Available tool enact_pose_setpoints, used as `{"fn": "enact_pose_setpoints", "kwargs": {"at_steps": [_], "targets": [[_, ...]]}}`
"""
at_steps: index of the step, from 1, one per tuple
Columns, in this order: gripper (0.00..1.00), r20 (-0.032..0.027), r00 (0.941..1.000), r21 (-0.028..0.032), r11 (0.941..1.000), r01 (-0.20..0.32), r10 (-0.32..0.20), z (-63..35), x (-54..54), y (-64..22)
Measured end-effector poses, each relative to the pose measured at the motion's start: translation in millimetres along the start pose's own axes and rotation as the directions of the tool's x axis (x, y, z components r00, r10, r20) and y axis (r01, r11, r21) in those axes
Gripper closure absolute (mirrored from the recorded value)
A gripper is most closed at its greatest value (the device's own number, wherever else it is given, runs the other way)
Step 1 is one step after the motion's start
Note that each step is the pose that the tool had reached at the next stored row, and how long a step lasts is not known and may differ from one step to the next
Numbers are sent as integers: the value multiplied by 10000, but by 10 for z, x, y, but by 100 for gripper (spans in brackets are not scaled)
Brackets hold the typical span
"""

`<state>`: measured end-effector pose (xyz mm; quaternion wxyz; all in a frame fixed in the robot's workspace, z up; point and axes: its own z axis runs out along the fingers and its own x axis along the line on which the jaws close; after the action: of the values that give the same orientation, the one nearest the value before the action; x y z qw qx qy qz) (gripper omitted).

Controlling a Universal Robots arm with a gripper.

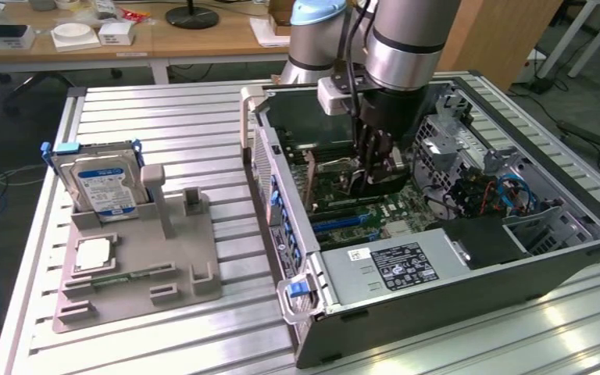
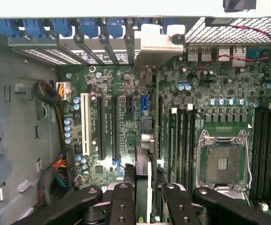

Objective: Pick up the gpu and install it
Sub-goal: 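Insert the gpu into the slot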

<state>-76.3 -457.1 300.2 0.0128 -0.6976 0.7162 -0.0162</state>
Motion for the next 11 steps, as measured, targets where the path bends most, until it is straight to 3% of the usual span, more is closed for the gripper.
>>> {"fn": "enact_pose_setpoints", "kwargs": {"at_steps": [5, 11], "targets": [[74, 3, 10000, 13, 10000, 0, 0, 34, 0, 24], [74, 5, 10000, 127, 9999, 1, -1, 55, 0, 33]]}}
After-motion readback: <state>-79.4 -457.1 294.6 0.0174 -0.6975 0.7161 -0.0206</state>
